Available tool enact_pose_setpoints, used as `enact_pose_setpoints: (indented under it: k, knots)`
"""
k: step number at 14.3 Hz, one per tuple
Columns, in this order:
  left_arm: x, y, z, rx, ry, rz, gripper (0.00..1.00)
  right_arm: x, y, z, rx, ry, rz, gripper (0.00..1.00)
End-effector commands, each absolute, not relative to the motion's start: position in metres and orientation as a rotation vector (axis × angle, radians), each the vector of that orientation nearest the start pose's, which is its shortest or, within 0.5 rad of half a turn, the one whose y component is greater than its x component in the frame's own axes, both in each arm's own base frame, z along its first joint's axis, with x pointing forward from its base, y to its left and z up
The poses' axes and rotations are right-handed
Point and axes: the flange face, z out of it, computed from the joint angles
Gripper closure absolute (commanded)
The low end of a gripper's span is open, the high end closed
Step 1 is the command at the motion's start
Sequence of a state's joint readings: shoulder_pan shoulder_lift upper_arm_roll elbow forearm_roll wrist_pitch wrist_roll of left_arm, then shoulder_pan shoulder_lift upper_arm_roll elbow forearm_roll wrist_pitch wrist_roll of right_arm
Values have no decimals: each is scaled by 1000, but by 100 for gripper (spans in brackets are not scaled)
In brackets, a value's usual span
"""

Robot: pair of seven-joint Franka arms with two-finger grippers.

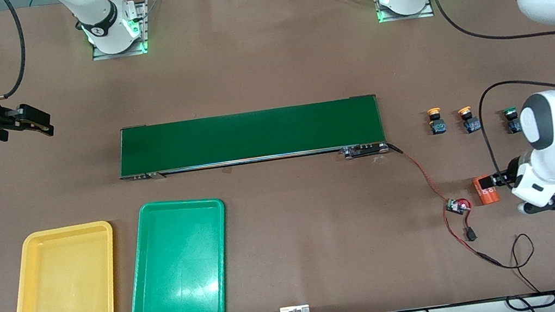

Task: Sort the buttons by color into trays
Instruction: 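Reach the left gripper to an orange cylinder and grasp it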

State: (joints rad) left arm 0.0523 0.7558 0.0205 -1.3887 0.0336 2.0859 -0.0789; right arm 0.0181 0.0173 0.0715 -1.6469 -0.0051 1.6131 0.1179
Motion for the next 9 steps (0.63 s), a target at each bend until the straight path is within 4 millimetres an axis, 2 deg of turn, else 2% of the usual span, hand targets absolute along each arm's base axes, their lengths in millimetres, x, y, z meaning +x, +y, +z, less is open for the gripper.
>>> enact_pose_setpoints:
  k: [1, 5, 8, 9]
  knots:
    - [722, 55, 227, -3088, -182, 36, 0, 560, 51, 587, -3160, 64, 55, 0]
    - [717, 56, 197, -3090, -186, 57, 1, 559, 54, 587, -3159, 59, 55, 0]
    - [710, 55, 186, -3089, -185, 97, 8, 559, 55, 586, -3159, 59, 57, 0]
    - [708, 56, 183, -3089, -187, 107, 15, 559, 54, 586, -3159, 61, 57, 0]
